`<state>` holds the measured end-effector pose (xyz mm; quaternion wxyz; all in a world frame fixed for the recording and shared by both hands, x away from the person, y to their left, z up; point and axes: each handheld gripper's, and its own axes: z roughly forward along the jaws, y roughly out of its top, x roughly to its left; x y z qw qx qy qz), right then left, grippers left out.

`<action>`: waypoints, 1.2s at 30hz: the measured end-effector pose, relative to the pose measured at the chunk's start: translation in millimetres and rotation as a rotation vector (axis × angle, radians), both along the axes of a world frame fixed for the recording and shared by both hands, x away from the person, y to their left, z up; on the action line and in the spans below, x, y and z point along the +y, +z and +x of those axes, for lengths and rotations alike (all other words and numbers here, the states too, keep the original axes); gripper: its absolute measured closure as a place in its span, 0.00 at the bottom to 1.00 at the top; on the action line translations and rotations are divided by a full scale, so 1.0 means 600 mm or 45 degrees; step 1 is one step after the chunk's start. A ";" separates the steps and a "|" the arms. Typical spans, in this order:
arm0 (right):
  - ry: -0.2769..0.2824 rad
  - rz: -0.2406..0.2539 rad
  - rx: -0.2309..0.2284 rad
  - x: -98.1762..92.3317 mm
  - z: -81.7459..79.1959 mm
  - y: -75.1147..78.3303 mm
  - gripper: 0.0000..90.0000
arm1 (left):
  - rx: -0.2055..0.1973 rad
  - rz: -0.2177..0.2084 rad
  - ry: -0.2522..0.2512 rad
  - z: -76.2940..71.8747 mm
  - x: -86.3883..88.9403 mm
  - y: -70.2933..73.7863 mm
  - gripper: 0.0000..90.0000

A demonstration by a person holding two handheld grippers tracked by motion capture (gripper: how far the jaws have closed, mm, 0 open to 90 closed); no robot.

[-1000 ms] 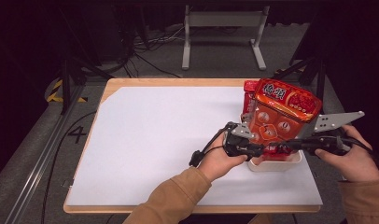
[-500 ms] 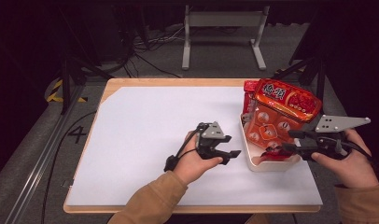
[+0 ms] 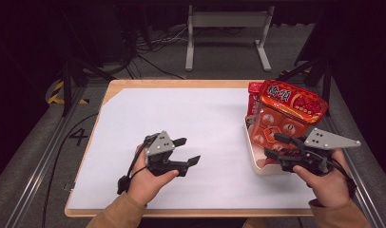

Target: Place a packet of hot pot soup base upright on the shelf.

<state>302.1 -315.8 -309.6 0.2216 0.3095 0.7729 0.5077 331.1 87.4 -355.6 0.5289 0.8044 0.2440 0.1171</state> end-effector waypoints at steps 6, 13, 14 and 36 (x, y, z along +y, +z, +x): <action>0.002 0.027 -0.025 0.019 -0.007 -0.031 0.39 | -0.040 0.009 0.094 -0.025 0.062 -0.013 0.27; 0.002 0.027 -0.044 0.044 -0.020 -0.074 0.39 | -0.036 -0.046 0.188 -0.040 0.118 -0.048 0.23; 0.003 0.032 -0.045 0.048 -0.022 -0.081 0.38 | -0.038 -0.065 0.195 -0.042 0.122 -0.054 0.23; 0.036 -0.006 -0.106 0.104 -0.034 -0.196 0.35 | -0.011 -0.080 0.246 -0.040 0.174 -0.158 0.19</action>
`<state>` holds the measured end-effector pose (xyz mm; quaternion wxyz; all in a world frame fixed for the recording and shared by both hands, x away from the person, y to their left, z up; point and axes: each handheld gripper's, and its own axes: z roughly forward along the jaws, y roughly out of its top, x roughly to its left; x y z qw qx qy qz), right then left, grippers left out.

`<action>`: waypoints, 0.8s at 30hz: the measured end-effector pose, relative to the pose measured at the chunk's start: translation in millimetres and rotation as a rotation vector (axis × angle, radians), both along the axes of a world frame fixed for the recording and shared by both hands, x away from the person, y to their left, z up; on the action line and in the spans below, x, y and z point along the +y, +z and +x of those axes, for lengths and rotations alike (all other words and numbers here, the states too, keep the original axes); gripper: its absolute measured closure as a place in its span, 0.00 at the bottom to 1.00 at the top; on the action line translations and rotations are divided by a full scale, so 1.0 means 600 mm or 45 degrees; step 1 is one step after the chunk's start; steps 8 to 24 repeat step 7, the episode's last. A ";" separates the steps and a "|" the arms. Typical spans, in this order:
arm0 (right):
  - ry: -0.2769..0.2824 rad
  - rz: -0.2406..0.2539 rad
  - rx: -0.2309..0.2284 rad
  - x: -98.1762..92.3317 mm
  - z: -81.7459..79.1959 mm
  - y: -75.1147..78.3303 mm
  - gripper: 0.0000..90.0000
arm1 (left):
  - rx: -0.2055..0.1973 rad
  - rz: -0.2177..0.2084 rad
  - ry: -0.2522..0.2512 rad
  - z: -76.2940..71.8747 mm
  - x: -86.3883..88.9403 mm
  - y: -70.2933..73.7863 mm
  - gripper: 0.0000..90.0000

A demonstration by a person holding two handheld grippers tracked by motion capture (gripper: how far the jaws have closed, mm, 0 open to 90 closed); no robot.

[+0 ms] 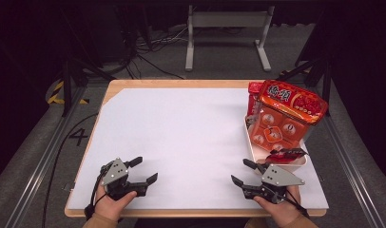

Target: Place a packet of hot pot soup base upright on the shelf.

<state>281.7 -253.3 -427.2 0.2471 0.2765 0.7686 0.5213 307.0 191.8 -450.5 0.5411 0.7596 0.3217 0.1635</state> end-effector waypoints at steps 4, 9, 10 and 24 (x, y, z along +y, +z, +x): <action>0.001 0.016 0.018 0.002 0.005 -0.006 0.35 | -0.003 -0.021 0.005 0.001 0.003 0.000 0.19; 0.000 0.011 0.016 0.006 0.006 -0.009 0.34 | -0.004 -0.020 0.005 0.003 0.004 0.000 0.18; 0.000 0.011 0.016 0.006 0.006 -0.009 0.34 | -0.004 -0.020 0.005 0.003 0.004 0.000 0.18; 0.000 0.011 0.016 0.006 0.006 -0.009 0.34 | -0.004 -0.020 0.005 0.003 0.004 0.000 0.18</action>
